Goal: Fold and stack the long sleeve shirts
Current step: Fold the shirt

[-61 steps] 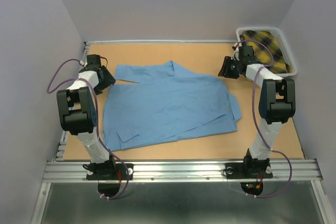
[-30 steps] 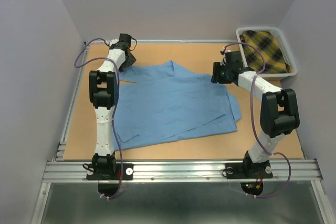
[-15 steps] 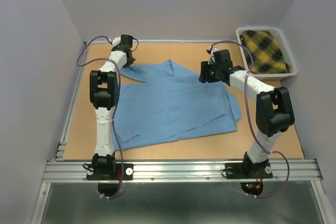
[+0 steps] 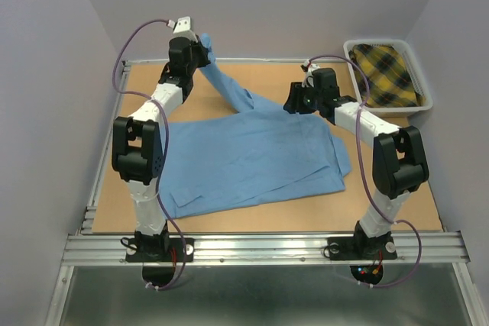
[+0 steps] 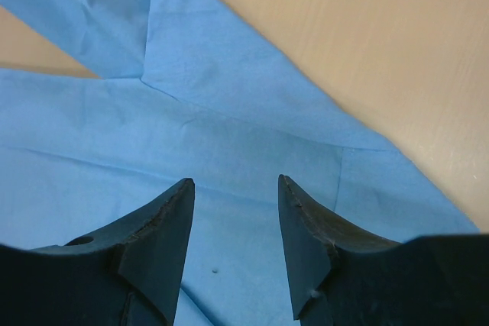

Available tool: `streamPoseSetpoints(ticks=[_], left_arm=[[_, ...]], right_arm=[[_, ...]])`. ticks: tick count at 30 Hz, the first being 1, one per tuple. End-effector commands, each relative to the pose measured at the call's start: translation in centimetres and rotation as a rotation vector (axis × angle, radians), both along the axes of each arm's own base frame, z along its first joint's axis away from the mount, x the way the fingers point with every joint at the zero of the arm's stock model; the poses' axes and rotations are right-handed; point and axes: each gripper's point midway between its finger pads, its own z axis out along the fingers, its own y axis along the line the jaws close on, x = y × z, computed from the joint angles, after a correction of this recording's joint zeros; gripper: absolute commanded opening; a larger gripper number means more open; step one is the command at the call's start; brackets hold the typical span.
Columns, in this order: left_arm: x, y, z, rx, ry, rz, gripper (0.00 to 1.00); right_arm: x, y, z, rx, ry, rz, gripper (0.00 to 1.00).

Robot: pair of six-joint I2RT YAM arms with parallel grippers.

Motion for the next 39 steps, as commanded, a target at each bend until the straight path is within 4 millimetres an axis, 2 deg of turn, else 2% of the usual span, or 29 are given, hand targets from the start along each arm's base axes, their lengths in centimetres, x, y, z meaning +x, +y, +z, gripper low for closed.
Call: streamPoseSetpoints(ticks=[1, 2, 4, 5, 6, 7, 8, 9, 10, 12, 16, 18, 19, 20, 21, 23, 24, 25, 27, 28, 29, 30, 31, 33, 34, 35, 36, 39], left_arm=[[-0.7, -4.4, 13.5, -0.002, -0.425, -0.242, 0.0], [-0.8, -5.0, 15.4, -0.005, -0.495, -0.28, 0.0], [-1.5, -6.9, 17.0, -0.017, -0.565, -0.371, 0.0], [-1.5, -7.5, 18.6, -0.015, -0.619, -0.39, 0.0], [-1.5, -8.0, 19.4, -0.011, -0.64, -0.401, 0.0], [-2.0, -9.3, 21.3, -0.002, -0.691, -0.44, 0.0], [-2.0, -10.1, 21.2, 0.022, -0.708, -0.478, 0.0], [-2.8, -11.5, 21.6, 0.055, -0.74, -0.557, 0.0], [-3.6, -12.4, 22.7, 0.07, -0.786, -0.611, 0.0], [-5.2, -14.0, 22.5, 0.062, -0.808, -0.733, 0.0], [-5.9, -13.7, 21.2, 0.066, -0.78, -0.721, 0.0], [-6.5, -13.5, 19.5, 0.092, -0.75, -0.718, 0.0], [-6.4, -13.1, 19.0, 0.099, -0.736, -0.688, 0.0], [-6.1, -12.6, 17.1, 0.103, -0.683, -0.657, 0.0], [-5.5, -11.2, 15.7, 0.104, -0.626, -0.567, 0.0], [-5.0, -9.5, 14.7, 0.141, -0.595, -0.469, 0.0], [-4.7, -8.7, 13.5, 0.156, -0.567, -0.424, 0.0], [-4.3, -7.2, 11.5, 0.168, -0.512, -0.337, 0.0], [-4.2, -5.6, 9.8, 0.179, -0.467, -0.263, 0.0], [-4.0, -4.6, 9.1, 0.183, -0.444, -0.217, 0.0], [-4.3, -3.8, 7.2, 0.177, -0.398, -0.193, 0.0], [-4.7, -3.3, 6.6, 0.17, -0.381, -0.171, 0.0], [-5.2, -2.4, 4.6, 0.155, -0.328, -0.127, 0.0], [-6.1, -0.8, 3.8, 0.137, -0.297, -0.046, 0.01], [-6.3, 0.8, 3.0, 0.112, -0.27, 0.044, 0.07], [-7.0, 1.8, 1.2, 0.109, -0.228, 0.088, 0.1], [-7.1, 3.8, 0.6, 0.106, -0.208, 0.176, 0.18], [-7.0, 6.4, -1.7, 0.085, -0.135, 0.261, 0.28]], right_arm=[[1.9, 1.8, 6.4, 0.106, -0.171, 0.028, 0.53], [1.8, 1.7, 7.0, 0.108, -0.19, 0.025, 0.53], [1.1, 1.2, 6.4, 0.094, -0.183, 0.017, 0.53], [0.8, 1.0, 6.3, 0.086, -0.182, 0.013, 0.53], [1.0, 0.7, 7.5, 0.09, -0.229, 0.0, 0.53], [0.6, 0.5, 6.8, 0.082, -0.22, -0.008, 0.53], [0.5, 0.3, 6.8, 0.078, -0.221, -0.014, 0.53], [0.4, 0.1, 7.3, 0.081, -0.239, -0.024, 0.53], [0.1, -0.1, 7.0, 0.08, -0.236, -0.027, 0.53], [0.0, 0.0, 7.2, 0.086, -0.246, -0.027, 0.53], [0.6, 0.0, 7.1, 0.103, -0.233, -0.052, 0.53], [1.0, 0.6, 7.3, 0.123, -0.231, -0.037, 0.53], [1.2, 0.9, 7.2, 0.144, -0.215, -0.042, 0.53], [1.3, 1.1, 6.9, 0.15, -0.203, -0.037, 0.53], [1.5, 1.4, 6.6, 0.158, -0.194, -0.029, 0.53], [1.4, 1.4, 6.1, 0.153, -0.185, -0.028, 0.53], [1.4, 1.1, 5.9, 0.14, -0.188, -0.042, 0.53], [1.1, 0.8, 5.2, 0.118, -0.182, -0.042, 0.53], [0.8, 0.2, 4.9, 0.086, -0.192, -0.053, 0.53], [0.4, -0.1, 4.0, 0.073, -0.178, -0.054, 0.53], [0.2, -0.2, 4.0, 0.07, -0.18, -0.054, 0.53], [0.0, -0.4, 3.7, 0.063, -0.175, -0.056, 0.53], [-0.4, -0.5, 3.4, 0.057, -0.169, -0.056, 0.53], [-0.9, -0.7, 2.9, 0.052, -0.158, -0.055, 0.53], [-1.1, -0.7, 2.8, 0.05, -0.157, -0.055, 0.53], [-1.4, -0.9, 2.4, 0.047, -0.149, -0.055, 0.53], [-1.6, -0.9, 2.3, 0.048, -0.145, -0.057, 0.53], [-2.0, -1.2, 2.2, 0.042, -0.146, -0.064, 0.53]])
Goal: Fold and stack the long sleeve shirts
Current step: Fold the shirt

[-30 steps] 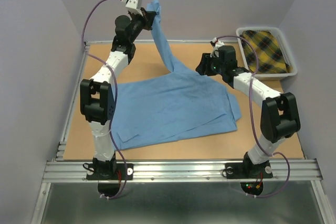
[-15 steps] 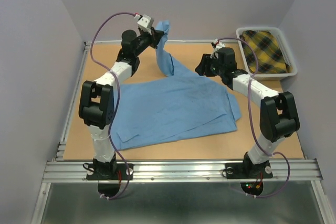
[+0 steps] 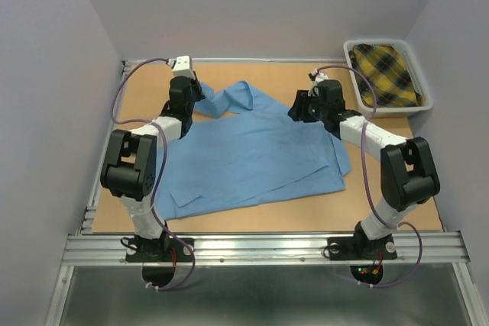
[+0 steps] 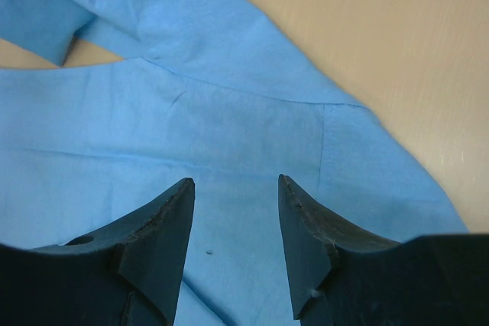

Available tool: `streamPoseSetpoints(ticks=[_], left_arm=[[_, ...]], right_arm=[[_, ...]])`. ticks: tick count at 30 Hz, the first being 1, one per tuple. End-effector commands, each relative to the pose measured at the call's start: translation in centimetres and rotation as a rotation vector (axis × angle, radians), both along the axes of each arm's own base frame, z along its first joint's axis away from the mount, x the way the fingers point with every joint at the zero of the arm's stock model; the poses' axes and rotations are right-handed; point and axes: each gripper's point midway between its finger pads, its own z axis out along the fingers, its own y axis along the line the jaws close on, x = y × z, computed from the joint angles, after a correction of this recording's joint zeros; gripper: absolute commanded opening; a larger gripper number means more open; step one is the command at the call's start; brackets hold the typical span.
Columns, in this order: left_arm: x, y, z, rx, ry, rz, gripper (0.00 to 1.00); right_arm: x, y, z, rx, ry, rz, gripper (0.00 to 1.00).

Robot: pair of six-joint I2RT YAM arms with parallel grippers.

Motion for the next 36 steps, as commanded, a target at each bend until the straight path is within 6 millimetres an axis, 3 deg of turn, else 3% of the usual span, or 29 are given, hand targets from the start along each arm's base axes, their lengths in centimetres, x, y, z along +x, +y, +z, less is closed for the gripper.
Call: streamPoseSetpoints(ticks=[1, 3, 5, 7, 13, 15, 17, 19, 20, 21, 22, 23, 24, 25, 26, 27, 32, 36], left_arm=[[0.7, 5.6, 2.0, -0.068, -0.034, 0.248, 0.32], [1.8, 6.0, 1.4, -0.062, 0.036, 0.27, 0.38], [1.9, 6.6, 0.9, -0.04, 0.103, 0.293, 0.52], [2.6, 6.4, 2.5, -0.075, 0.105, 0.303, 0.64], [2.7, 3.5, 4.0, -0.166, 0.225, 0.251, 0.65], [2.1, 3.1, 3.2, -0.174, 0.286, 0.243, 0.65], [1.5, 3.4, 2.4, -0.174, 0.322, 0.265, 0.66], [0.2, 4.6, 1.1, -0.167, 0.375, 0.287, 0.66], [-0.9, 4.9, -0.6, -0.178, 0.424, 0.27, 0.66], [-1.5, 5.4, -0.3, -0.196, 0.423, 0.265, 0.66], [-2.1, 7.0, -0.7, -0.219, 0.435, 0.275, 0.66], [-3.3, 8.0, -2.5, -0.209, 0.475, 0.289, 0.66], [-4.0, 10.0, -2.1, -0.214, 0.467, 0.321, 0.66], [-5.1, 10.8, -3.5, -0.199, 0.496, 0.332, 0.66], [-5.2, 11.0, -3.0, -0.19, 0.486, 0.329, 0.66], [-6.1, 12.6, -3.8, -0.173, 0.503, 0.347, 0.66], [-8.1, 14.6, -6.8, -0.162, 0.572, 0.325, 0.66], [-8.5, 14.7, -8.4, -0.124, 0.61, 0.243, 0.66]], right_arm=[[-0.3, -0.5, 2.1, -0.01, -0.081, -0.012, 0.53], [-0.4, -0.9, 2.7, -0.022, -0.099, -0.026, 0.53], [-0.4, -1.7, 2.9, -0.054, -0.113, -0.054, 0.53], [-0.3, -2.6, 3.3, -0.093, -0.13, -0.083, 0.53], [0.4, -4.3, 3.5, -0.166, -0.139, -0.145, 0.53], [0.8, -4.2, 3.6, -0.171, -0.137, -0.146, 0.53], [1.1, -4.9, 2.3, -0.206, -0.092, -0.177, 0.53], [1.6, -5.5, 2.2, -0.224, -0.071, -0.202, 0.53], [1.8, -5.9, 1.6, -0.221, -0.048, -0.208, 0.53], [2.1, -7.4, 1.0, -0.206, -0.017, -0.233, 0.52], [2.2, -7.0, 1.1, -0.146, 0.004, -0.198, 0.52], [2.5, -7.6, 0.7, -0.126, 0.025, -0.199, 0.52], [3.0, -8.5, 0.4, -0.116, 0.04, -0.192, 0.52], [3.2, -8.8, 0.2, -0.12, 0.046, -0.186, 0.52], [3.5, -8.9, 0.1, -0.123, 0.048, -0.178, 0.52], [3.8, -9.4, -0.8, -0.124, 0.069, -0.174, 0.51], [5.2, -9.3, -2.1, -0.063, 0.092, -0.07, 0.48], [6.0, -9.2, -3.0, -0.05, 0.091, 0.005, 0.47]])
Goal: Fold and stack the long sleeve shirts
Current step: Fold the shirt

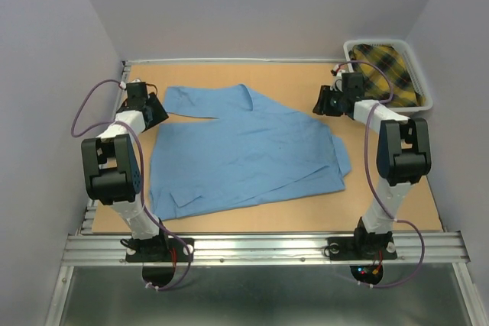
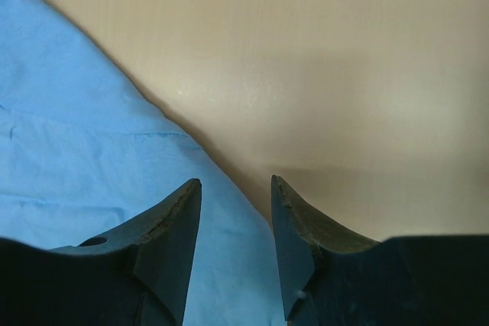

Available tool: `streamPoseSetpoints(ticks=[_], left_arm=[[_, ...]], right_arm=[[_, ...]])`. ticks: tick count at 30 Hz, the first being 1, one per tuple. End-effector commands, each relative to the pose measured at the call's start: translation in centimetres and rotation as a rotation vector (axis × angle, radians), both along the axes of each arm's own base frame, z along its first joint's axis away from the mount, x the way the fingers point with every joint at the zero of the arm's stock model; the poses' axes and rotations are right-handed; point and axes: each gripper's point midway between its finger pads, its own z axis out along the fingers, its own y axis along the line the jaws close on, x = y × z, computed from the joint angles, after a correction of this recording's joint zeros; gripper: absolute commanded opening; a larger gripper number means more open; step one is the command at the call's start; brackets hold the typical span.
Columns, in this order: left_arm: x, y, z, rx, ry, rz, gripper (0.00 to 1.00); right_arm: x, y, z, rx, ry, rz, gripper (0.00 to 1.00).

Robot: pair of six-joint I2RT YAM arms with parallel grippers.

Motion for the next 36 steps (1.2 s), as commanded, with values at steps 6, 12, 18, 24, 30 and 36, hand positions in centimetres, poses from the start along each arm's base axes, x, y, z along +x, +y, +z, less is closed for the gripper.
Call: streamPoseSetpoints(ticks=[6, 12, 18, 24, 30, 36], left_arm=[[0.9, -1.3, -0.7, 0.074, -0.028, -0.315, 0.68], [1.4, -1.8, -1.4, 0.104, -0.027, -0.432, 0.68], [1.4, -1.4, 0.9, -0.028, -0.035, -0.172, 0.65], [1.5, 0.9, 2.7, -0.104, -0.04, 0.209, 0.59], [1.8, 0.8, 1.9, -0.157, 0.038, 0.327, 0.53], [1.9, -0.1, -0.9, -0.227, 0.131, 0.414, 0.49]], right_arm=[[1.7, 1.8, 1.3, 0.052, -0.062, 0.185, 0.47], [1.4, 1.7, 0.6, 0.037, -0.054, 0.201, 0.47], [1.2, 1.5, 0.7, 0.027, -0.053, 0.178, 0.47], [1.4, 0.2, 1.0, -0.02, -0.059, 0.11, 0.48], [1.5, -0.5, 1.5, -0.056, -0.074, 0.095, 0.48], [1.8, -0.2, 1.7, -0.073, -0.086, 0.101, 0.48]])
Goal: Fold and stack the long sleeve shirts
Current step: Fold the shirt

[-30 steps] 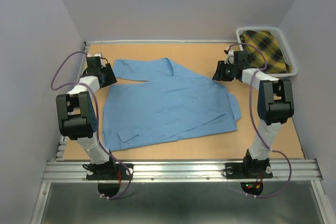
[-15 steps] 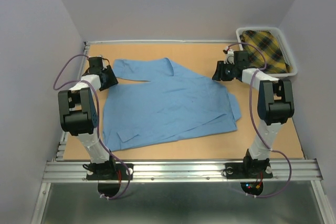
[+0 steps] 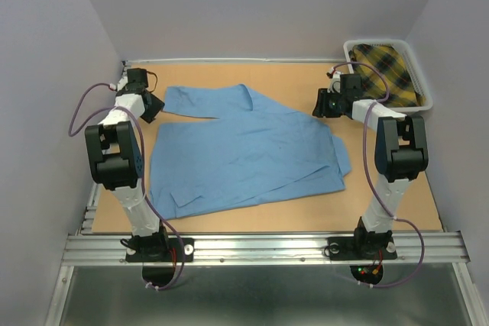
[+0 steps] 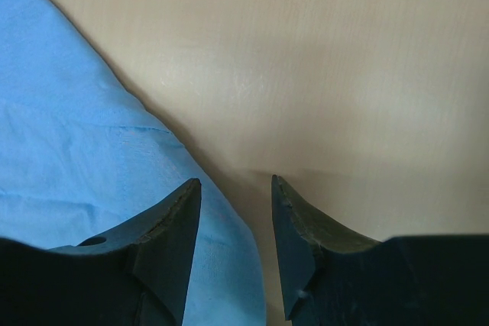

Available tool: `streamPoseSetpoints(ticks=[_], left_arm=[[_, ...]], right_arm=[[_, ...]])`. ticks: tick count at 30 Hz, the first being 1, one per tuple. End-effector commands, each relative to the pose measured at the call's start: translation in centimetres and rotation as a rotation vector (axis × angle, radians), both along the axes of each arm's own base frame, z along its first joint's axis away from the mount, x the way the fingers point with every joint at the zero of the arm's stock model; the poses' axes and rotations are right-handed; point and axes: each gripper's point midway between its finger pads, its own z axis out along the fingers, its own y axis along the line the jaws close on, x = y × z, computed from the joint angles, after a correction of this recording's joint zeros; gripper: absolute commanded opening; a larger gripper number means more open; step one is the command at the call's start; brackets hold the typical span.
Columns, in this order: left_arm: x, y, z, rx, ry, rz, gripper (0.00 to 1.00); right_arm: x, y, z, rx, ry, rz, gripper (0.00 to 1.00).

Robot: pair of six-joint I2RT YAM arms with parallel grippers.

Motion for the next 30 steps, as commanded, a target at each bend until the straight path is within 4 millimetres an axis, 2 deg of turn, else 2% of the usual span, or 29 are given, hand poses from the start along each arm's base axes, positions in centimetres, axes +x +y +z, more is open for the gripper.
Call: streamPoseSetpoints(ticks=[1, 13, 16, 22, 28, 29, 30], left_arm=[[-1.0, -0.7, -2.4, -0.056, 0.114, 0.094, 0.49], [-1.0, -2.5, -4.2, -0.113, 0.193, 0.097, 0.5], [-1.3, -2.4, -3.5, -0.101, 0.206, 0.095, 0.5], [-2.6, -0.9, -1.5, -0.037, 0.197, 0.166, 0.52], [-3.0, -1.3, -0.1, -0.048, 0.185, 0.207, 0.54], [-2.8, -1.5, 0.1, -0.053, 0.178, 0.208, 0.59], [-2.6, -1.8, 0.2, -0.062, 0.171, 0.214, 0.59]], right_arm=[[1.6, -0.2, 3.9, -0.031, -0.107, 0.001, 0.48], [1.3, 0.6, 3.1, -0.039, -0.095, 0.023, 0.48], [1.4, 0.3, 3.1, -0.05, -0.094, 0.011, 0.48], [1.4, 0.2, 3.1, -0.077, -0.107, 0.026, 0.48], [1.5, 0.2, 3.5, -0.085, -0.119, 0.025, 0.48], [1.4, 0.2, 3.5, -0.086, -0.118, 0.025, 0.48], [1.4, 0.2, 3.6, -0.089, -0.122, 0.026, 0.48]])
